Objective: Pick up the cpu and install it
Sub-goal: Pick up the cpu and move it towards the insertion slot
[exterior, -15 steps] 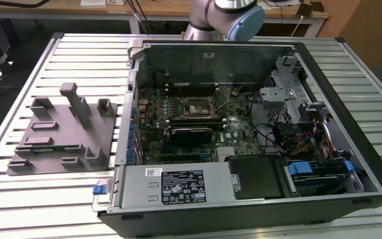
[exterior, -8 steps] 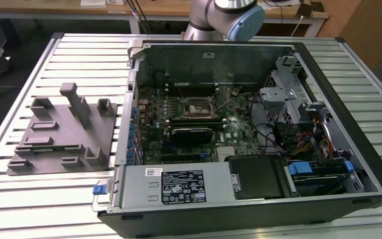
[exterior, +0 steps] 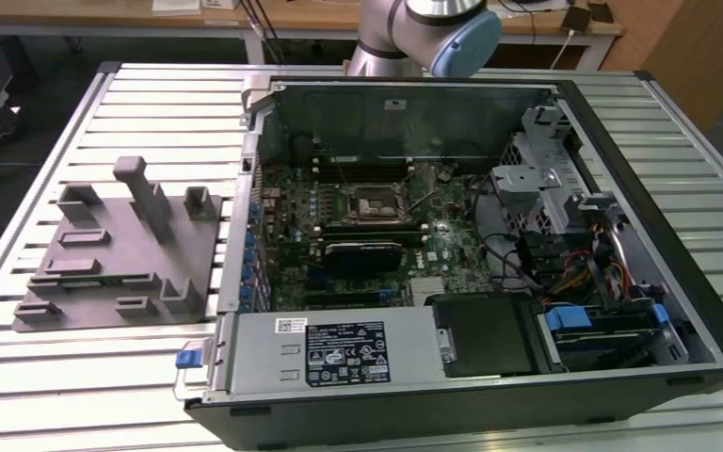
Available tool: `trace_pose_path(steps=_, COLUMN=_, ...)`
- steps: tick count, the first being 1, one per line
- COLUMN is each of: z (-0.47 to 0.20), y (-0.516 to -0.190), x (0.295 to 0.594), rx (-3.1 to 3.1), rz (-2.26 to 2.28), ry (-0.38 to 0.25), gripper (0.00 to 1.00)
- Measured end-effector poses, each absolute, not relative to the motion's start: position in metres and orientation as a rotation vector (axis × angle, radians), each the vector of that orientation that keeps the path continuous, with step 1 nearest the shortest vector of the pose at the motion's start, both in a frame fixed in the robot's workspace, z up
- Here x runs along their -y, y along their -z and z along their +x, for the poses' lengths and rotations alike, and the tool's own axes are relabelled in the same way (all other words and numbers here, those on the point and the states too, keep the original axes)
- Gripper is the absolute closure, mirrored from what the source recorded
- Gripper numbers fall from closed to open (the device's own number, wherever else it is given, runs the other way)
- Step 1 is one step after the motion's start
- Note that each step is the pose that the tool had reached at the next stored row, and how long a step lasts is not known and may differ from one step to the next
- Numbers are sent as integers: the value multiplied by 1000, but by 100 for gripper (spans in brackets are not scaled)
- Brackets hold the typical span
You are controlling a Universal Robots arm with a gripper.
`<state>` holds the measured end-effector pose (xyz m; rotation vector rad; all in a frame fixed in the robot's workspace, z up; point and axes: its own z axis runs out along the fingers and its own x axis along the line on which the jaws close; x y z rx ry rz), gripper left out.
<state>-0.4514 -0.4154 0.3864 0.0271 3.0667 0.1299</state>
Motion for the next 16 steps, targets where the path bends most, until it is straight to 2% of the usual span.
trace_pose_path(steps=16, z=-435, y=-386, x=415, rx=-3067, rz=27, ry=-130, gripper=46)
